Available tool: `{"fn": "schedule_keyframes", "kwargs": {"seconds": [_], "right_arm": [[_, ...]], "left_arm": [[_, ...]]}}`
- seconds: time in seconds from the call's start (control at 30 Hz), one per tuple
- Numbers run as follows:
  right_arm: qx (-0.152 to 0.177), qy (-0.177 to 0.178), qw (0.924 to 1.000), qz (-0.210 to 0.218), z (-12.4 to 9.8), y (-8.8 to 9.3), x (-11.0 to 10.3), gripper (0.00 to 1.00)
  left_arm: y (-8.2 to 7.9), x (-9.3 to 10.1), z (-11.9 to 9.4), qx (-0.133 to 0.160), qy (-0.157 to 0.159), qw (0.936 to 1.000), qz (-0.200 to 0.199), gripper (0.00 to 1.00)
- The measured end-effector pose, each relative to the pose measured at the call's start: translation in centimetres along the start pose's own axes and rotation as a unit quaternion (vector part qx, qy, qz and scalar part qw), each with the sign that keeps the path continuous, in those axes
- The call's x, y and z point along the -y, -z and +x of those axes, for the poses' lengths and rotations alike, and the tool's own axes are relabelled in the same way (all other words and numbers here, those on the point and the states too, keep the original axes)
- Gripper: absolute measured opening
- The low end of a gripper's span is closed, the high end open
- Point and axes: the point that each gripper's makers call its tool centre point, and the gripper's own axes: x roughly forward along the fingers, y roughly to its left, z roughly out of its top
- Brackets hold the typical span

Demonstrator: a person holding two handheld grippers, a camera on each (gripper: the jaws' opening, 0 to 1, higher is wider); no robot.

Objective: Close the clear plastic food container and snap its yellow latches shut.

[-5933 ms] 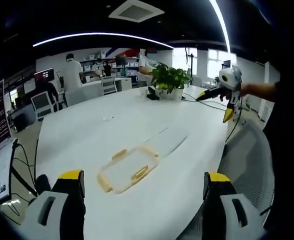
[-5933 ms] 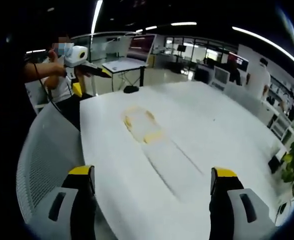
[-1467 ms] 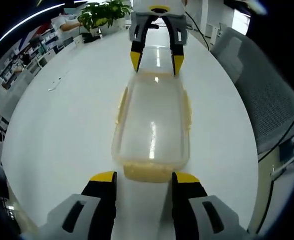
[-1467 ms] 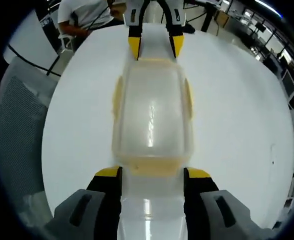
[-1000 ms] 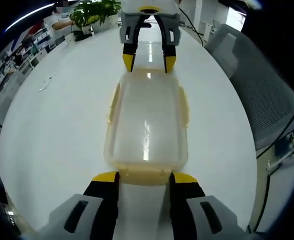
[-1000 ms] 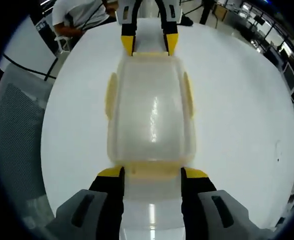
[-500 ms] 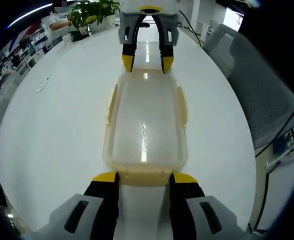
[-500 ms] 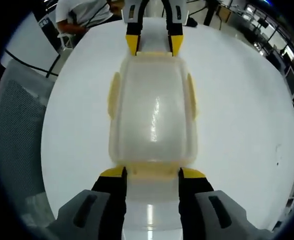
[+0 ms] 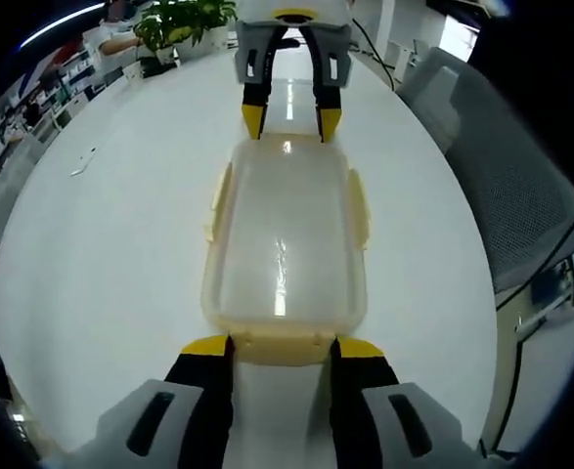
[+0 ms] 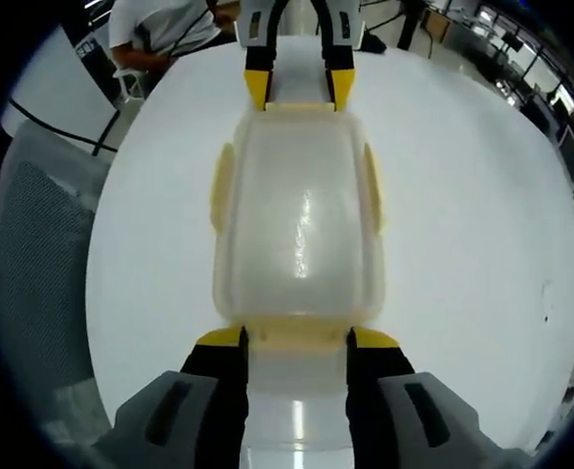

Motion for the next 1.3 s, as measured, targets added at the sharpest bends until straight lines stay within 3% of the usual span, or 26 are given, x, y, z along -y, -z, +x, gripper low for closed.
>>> {"fn": "schedule_keyframes", "kwargs": {"seconds": [0.57,1.3], "right_arm": [[0.024,-0.005,0.9997,-0.002,-2.0,-1.0,-0.8,0.35],[0.037,-0.002,0.9993,-0.008,-6.2,-0.7,-1.7,0.35]], "left_arm": [[-0.4,0.8,-2.0,-0.018,-0.008,0.9998,0.002,0.32],[-3.3,1.7,-4.9,-0.028,-0.023,0.9992,0.013,0.32]]}}
